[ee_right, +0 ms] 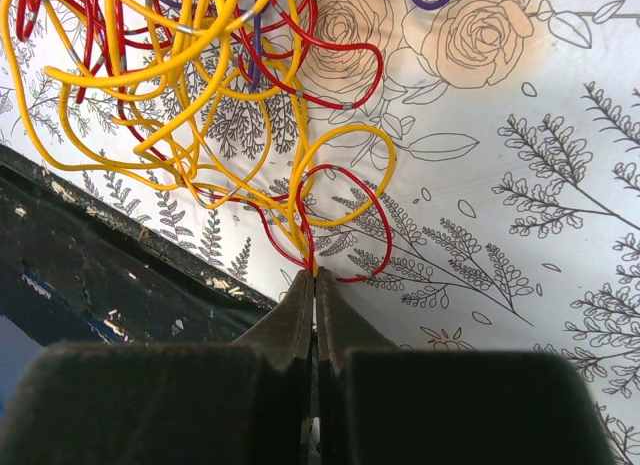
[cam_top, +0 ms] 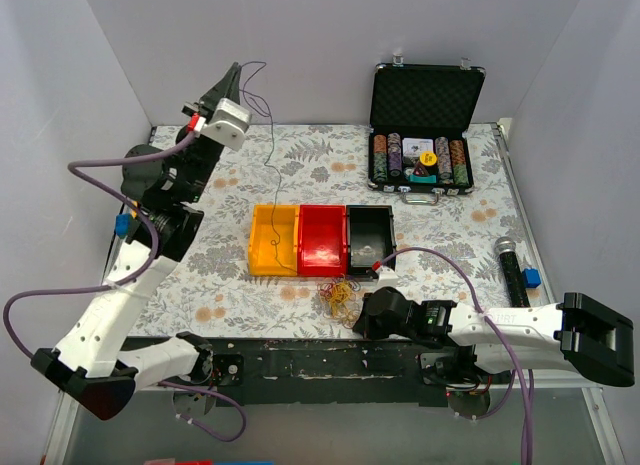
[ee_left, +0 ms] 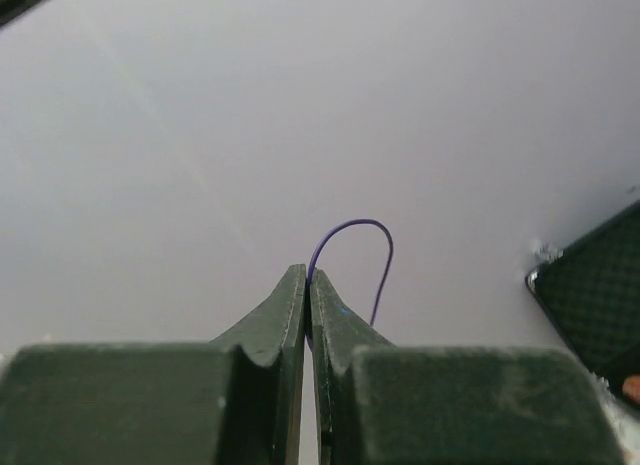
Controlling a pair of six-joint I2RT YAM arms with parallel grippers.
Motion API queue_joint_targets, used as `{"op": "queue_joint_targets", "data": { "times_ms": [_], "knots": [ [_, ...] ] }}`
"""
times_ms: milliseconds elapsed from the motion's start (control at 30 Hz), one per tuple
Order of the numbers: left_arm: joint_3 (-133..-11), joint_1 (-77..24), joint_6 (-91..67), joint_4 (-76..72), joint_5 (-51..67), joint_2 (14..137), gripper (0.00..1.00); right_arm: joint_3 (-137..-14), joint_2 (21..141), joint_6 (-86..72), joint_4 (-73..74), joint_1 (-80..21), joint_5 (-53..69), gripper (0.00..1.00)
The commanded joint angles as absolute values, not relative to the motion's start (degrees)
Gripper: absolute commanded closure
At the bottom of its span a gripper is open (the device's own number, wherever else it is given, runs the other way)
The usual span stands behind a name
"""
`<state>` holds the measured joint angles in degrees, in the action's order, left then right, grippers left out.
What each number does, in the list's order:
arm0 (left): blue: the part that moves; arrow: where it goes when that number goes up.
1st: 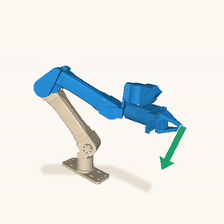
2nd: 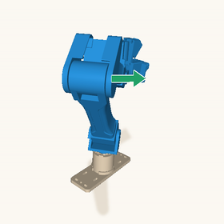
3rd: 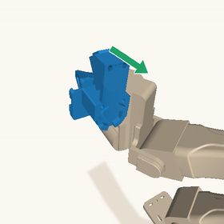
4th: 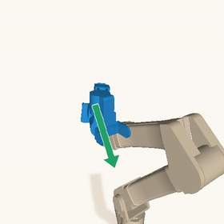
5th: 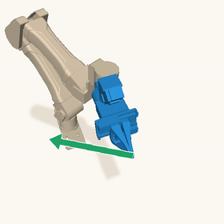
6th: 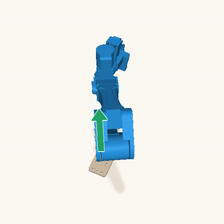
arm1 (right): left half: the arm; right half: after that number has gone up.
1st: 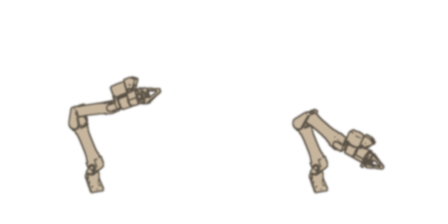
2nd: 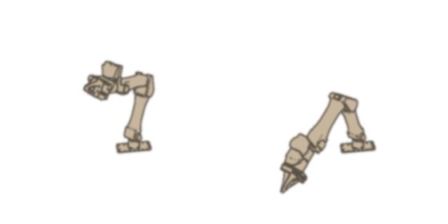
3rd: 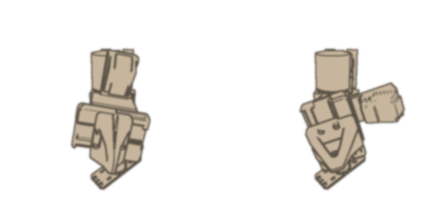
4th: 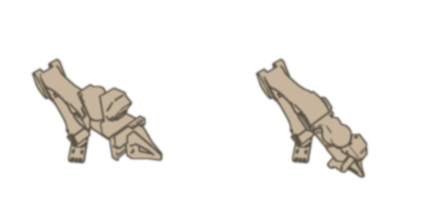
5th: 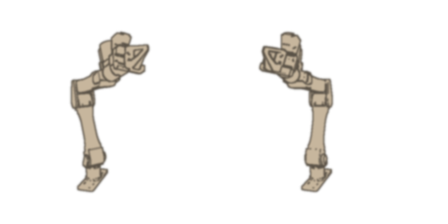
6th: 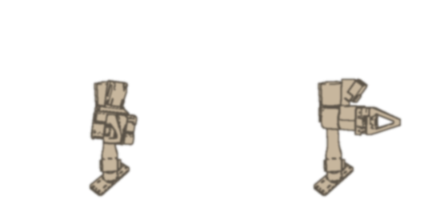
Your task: Untangle the cables
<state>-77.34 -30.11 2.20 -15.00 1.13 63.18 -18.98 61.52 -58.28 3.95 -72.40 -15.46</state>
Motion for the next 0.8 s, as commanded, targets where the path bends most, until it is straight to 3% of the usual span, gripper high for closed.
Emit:
{"op": "queue_joint_targets", "data": {
  "times_ms": [0,267,567,767],
  "knots": [
    [-83.0,-30.0,-1.5,-14.9,6.4,63.0,1.00,-17.0,64.2,-57.0,14.2,-73.2,-15.4,0.99],
    [-88.3,-30.0,-0.3,-19.1,5.2,66.4,1.00,-17.3,63.6,-57.1,15.0,-73.4,-15.6,0.99],
    [-106.1,-30.0,-8.5,-18.5,11.9,70.7,0.97,-17.4,63.2,-57.2,15.9,-73.5,-16.0,0.99],
    [-109.6,-30.0,-7.0,-26.8,7.8,73.4,1.00,-17.4,63.5,-57.2,16.0,-73.5,-15.8,0.99]
  ]
}}
